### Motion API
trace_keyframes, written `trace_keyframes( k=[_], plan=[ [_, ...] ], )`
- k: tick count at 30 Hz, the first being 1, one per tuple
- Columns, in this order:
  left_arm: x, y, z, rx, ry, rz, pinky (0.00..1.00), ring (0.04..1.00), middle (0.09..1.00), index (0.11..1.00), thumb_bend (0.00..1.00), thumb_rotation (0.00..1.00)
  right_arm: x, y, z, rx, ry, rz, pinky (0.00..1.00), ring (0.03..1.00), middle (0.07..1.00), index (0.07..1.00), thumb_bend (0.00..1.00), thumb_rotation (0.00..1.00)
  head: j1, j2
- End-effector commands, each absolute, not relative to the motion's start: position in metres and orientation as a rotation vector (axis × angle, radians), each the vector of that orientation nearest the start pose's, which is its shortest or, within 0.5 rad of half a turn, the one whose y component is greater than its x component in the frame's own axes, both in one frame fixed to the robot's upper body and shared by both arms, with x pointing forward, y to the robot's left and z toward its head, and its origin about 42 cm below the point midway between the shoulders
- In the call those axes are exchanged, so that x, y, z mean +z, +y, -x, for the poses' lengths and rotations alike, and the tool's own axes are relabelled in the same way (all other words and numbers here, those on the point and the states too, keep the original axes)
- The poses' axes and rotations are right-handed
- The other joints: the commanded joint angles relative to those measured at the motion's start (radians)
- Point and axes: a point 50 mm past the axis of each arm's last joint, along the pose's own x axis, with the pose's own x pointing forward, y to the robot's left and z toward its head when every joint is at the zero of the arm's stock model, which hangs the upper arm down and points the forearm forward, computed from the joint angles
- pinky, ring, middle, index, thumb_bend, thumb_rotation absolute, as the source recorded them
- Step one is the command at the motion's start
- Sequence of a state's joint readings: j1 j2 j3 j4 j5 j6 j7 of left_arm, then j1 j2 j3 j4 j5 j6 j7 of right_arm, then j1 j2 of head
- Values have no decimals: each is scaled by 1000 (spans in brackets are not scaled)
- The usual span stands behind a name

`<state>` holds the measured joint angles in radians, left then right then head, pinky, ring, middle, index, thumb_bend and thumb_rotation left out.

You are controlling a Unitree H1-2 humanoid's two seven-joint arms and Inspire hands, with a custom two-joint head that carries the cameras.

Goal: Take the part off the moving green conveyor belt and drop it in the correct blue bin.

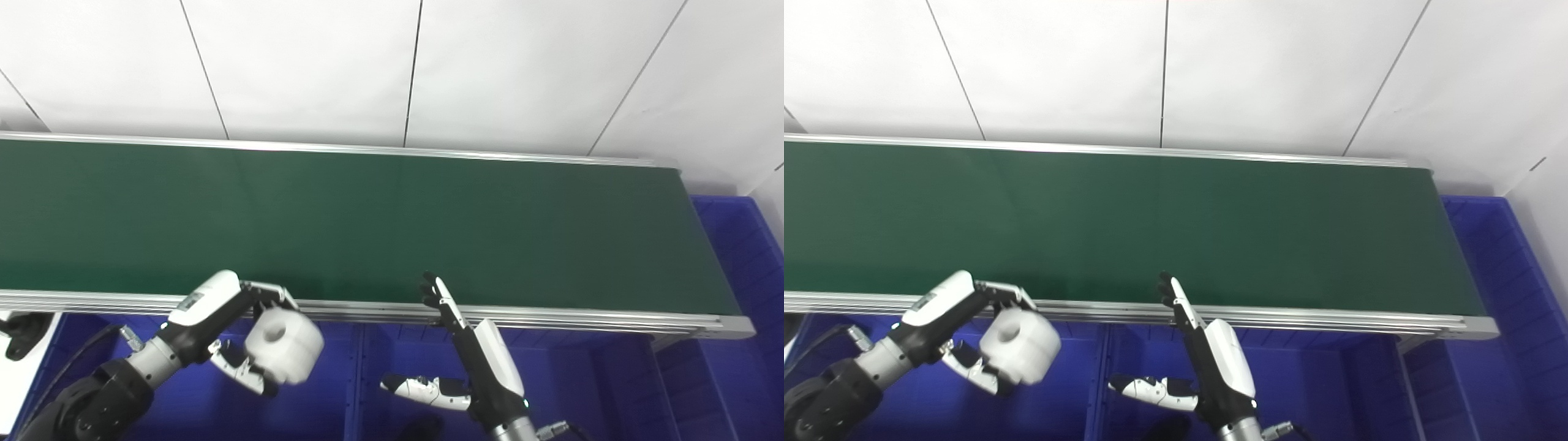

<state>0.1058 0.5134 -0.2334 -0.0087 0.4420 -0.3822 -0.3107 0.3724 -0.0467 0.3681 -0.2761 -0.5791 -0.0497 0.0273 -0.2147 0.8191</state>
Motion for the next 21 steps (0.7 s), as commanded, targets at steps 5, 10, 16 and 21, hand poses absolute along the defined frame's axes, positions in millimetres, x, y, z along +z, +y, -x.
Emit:
trace_keyframes(
  k=[5, 10, 16, 21],
  plan=[
    [96, 297, -241, -752, -34, -1025, 433, 399, 489, 541, 494, 0, 105, -139, -153, 287, -80, 489, 765, 875, 929, 1000, 797, 481, 24, 2],
    [94, 292, -242, -759, 97, -1193, 469, 405, 502, 543, 495, 0, 105, -139, -154, 287, -89, 466, 786, 887, 933, 1000, 794, 482, 61, 0],
    [97, 285, -243, -769, 213, -1501, 902, 794, 787, 766, 670, 356, 106, -140, -154, 289, -97, 458, 792, 886, 935, 1000, 791, 477, 90, 5],
    [112, 283, -231, -698, 215, -1541, 998, 892, 883, 819, 743, 537, 109, -140, -151, 296, -100, 435, 795, 892, 940, 1000, 788, 473, 98, 18]
  ],
)
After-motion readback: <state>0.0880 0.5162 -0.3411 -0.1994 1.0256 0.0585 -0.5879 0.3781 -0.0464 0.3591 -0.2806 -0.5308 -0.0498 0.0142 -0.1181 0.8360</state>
